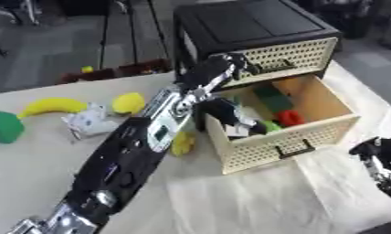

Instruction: Pick up objects from table and place into drawer.

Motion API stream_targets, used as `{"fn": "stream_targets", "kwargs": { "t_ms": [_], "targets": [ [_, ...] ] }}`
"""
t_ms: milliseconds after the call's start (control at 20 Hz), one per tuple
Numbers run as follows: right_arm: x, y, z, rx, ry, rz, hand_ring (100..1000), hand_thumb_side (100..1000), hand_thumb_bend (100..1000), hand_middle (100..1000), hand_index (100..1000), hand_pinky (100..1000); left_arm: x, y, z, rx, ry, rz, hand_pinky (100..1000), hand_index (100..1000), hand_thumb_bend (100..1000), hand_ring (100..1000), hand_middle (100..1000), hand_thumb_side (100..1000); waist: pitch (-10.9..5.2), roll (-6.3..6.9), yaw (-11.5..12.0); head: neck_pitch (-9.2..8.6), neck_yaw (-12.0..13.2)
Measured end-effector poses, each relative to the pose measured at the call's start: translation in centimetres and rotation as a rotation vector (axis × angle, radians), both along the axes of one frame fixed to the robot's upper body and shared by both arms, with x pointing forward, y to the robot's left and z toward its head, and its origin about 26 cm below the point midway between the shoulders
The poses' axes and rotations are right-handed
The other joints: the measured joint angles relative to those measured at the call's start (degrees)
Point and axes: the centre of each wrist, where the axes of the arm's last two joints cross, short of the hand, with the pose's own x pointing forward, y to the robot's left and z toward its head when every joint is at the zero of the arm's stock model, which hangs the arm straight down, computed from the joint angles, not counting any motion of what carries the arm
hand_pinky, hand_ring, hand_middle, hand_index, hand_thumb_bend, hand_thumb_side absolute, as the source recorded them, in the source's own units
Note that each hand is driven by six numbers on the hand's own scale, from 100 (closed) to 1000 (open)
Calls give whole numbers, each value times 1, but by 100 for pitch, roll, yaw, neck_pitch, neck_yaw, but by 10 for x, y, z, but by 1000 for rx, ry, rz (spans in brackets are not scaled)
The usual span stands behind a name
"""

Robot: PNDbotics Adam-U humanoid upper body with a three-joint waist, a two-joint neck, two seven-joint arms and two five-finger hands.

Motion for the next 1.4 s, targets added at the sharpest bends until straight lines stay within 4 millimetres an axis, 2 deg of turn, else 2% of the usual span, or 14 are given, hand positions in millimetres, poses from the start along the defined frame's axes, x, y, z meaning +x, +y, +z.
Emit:
{"fn": "stream_targets", "kwargs": {
  "t_ms": [200,300,400,450,500,600,650,700,750,850,950,1050,1150,1400],
  "targets": [
    [0,0,0,-1,2,1,100,888,100,100,574,100,-6,4,5,-77,-64,-20,592,747,1000,561,673,592,-2,14,163,0,-48],
    [0,0,0,-4,2,5,100,887,100,100,561,100,-12,15,14,-130,-72,-48,584,752,992,551,667,616,-32,16,299,1,-107],
    [-1,0,1,-7,0,13,100,896,100,149,545,100,-22,35,28,-182,-62,-80,569,751,844,539,654,690,-115,15,450,6,-184],
    [-1,0,1,-8,1,18,100,902,100,207,542,100,-29,45,35,-211,-56,-98,560,745,771,530,641,724,-163,13,518,10,-225],
    [-2,0,0,-14,7,24,100,902,100,207,542,100,-36,56,42,-248,-49,-113,560,745,771,530,641,724,-204,12,592,15,-266],
    [-5,-3,-2,-36,17,39,230,922,100,339,528,100,-52,81,52,-324,-34,-126,550,739,692,522,628,757,-268,-2,732,50,-350],
    [-7,-4,-2,-49,20,47,290,942,100,393,529,100,-60,94,55,-361,-28,-123,549,739,682,524,628,762,-293,-14,805,66,-394],
    [-9,-6,-2,-64,22,57,299,932,100,401,529,100,-69,107,59,-393,-27,-113,549,739,680,523,628,762,-319,-27,876,90,-434],
    [-11,-8,-2,-79,24,66,374,936,100,464,526,110,-76,119,61,-419,-28,-98,550,739,670,524,628,768,-345,-44,930,116,-470],
    [-15,-12,-1,-107,28,84,382,936,100,468,525,115,-91,139,65,-457,-33,-65,550,740,669,524,629,769,-392,-79,1005,158,-531],
    [-18,-14,0,-128,33,105,467,965,100,520,525,180,-102,154,67,-481,-37,-29,547,740,657,522,628,780,-408,-124,1052,174,-587],
    [-21,-13,-3,-144,52,141,488,979,100,543,534,199,-110,170,63,-497,-33,21,546,741,651,521,628,788,-432,-182,1108,211,-638],
    [-23,-10,-5,-155,74,178,509,986,100,566,546,218,-115,181,60,-511,-28,66,545,741,648,520,627,790,-452,-226,1157,217,-670],
    [-18,-3,-12,-166,124,249,588,999,100,644,585,287,-121,199,51,-533,-16,139,544,741,640,519,628,797,-514,-227,1287,270,-718]
  ]
}}
